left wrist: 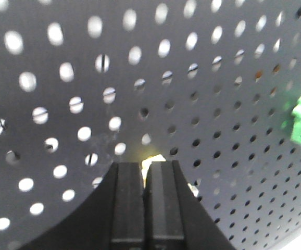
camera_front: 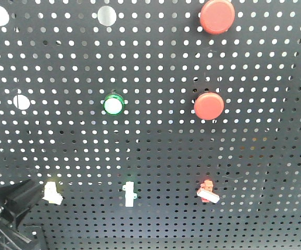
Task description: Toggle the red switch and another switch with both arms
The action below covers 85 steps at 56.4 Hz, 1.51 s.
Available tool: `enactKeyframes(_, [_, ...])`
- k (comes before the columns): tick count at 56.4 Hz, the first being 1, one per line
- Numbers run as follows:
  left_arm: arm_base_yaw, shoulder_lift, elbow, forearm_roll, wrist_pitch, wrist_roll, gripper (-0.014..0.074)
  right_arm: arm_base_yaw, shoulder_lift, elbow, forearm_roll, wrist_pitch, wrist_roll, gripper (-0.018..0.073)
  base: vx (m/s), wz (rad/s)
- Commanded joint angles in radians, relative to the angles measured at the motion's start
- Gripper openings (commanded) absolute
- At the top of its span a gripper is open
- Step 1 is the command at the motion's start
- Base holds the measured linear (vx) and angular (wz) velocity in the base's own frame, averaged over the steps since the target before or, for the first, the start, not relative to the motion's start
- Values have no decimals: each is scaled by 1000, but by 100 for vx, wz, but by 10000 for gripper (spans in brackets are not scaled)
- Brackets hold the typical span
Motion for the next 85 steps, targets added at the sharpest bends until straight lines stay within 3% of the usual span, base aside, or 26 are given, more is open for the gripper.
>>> enactKeyframes(1, [-5, 1, -36, -23, -70, 4, 1, -5, 11, -36, 1, -79, -3, -6, 0, 0])
enactKeyframes(20, [-5, 30, -31, -23, -67, 10, 1, -5, 11, -36, 1, -82, -2, -6, 0, 0])
enactKeyframes(28, [-5, 30, 41, -32, -78, 6, 1, -5, 11, -36, 1, -82, -2, -6, 0, 0])
enactKeyframes(43, [-5, -23, 202, -120, -278, 10, 1, -5, 11, -36, 1, -82, -2, -6, 0, 0])
enactKeyframes(49, [-5, -59, 200, -131, -279, 28, 1, -5, 11, -36, 1, -81, -2, -6, 0, 0])
enactKeyframes(61, [-5, -82, 165, -261, -253, 140, 1, -5, 11, -36, 1, -81, -2, -6, 0, 0])
enactKeyframes(85, [-6, -3, 32, -258, -200, 147, 1, -5, 11, -36, 1, -81, 1, -6, 0, 0])
